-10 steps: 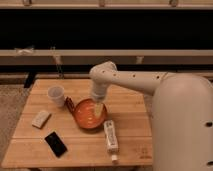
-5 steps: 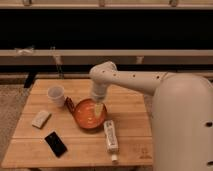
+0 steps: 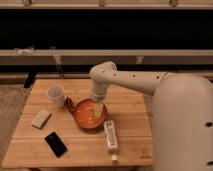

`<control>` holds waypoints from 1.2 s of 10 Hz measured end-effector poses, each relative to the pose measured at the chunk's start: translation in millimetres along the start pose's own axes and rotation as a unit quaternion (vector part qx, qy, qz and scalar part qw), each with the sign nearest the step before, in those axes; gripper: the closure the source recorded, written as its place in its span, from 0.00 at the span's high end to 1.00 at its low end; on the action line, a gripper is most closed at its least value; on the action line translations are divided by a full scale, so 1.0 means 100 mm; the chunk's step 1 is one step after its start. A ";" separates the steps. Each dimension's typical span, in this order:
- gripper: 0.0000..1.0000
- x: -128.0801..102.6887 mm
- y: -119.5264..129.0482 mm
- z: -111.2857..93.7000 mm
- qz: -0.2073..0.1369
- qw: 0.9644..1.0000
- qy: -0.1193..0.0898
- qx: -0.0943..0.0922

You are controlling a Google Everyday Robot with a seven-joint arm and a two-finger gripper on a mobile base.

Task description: Place the ceramic cup in the ceramic bowl

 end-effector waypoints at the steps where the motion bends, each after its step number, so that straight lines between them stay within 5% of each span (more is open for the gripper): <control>1: 0.80 0.00 0.00 0.00 0.000 1.000 0.000 0.000; 12: 0.80 -0.01 -0.05 -0.04 -0.011 1.000 0.000 0.006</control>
